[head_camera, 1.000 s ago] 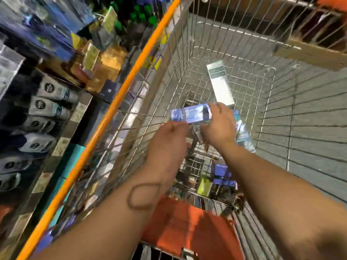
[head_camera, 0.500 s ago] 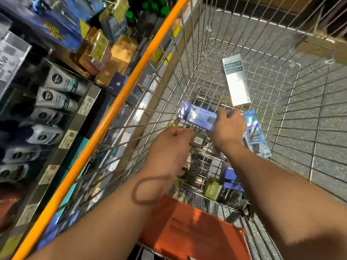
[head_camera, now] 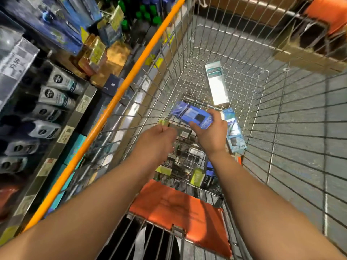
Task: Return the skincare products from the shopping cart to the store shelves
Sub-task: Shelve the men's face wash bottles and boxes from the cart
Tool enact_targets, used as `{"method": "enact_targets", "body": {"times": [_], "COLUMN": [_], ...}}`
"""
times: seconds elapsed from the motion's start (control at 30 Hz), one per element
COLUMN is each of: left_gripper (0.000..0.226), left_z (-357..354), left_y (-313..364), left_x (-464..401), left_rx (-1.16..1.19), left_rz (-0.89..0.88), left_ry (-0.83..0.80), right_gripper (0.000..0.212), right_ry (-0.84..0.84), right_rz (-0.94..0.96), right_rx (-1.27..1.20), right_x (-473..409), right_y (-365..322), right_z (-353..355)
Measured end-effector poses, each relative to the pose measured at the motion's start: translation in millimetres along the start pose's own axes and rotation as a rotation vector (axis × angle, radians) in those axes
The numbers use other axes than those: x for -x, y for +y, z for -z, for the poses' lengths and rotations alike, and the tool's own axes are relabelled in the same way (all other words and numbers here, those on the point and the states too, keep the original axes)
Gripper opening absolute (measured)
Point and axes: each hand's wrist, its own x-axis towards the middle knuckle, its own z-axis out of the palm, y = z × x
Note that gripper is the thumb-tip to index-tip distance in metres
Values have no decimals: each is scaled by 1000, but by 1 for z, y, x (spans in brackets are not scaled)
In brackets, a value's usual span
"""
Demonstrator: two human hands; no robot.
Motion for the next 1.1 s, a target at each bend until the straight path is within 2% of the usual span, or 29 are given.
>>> {"method": "enact_targets", "body": {"times": [0.17,0.27,0.4,0.5,0.6,0.73,0.93,1.03,1.1], "left_gripper": [19,30,31,13,21,8,29,17,20], "left_z": [14,22,35,44,61,95,174,212,236], "left_y": [3,11,20,27,34,44,54,57,54], "left_x": [28,44,60,75,94,123,162,176,183], "left_rx": [-14,-17,-19,45,14,11,73,106,127], "left_rz": [-10,-50,-106,-175,-298,-426,-551,-614,-653], "left_ry": [-37,-44,-75,-122,-108,-95,-35,-34,-26], "right_gripper": [50,57,68,65,57,38,37,35,34], "right_ry": [46,128,205,235,249,287,261,237,193], "right_rz": [12,23,42,64,131,264,427,484,507], "right_rx": [-92,-187,-281,-297,-326,-335,-396,-412,-458], "right_x": [35,53,78,101,124,155,199,226,242], "right_y": [-22,-41,-68,-89,-118,-171,-253,-298,-327], "right_z": [12,28,53,70,82,98,111,108,106]}}
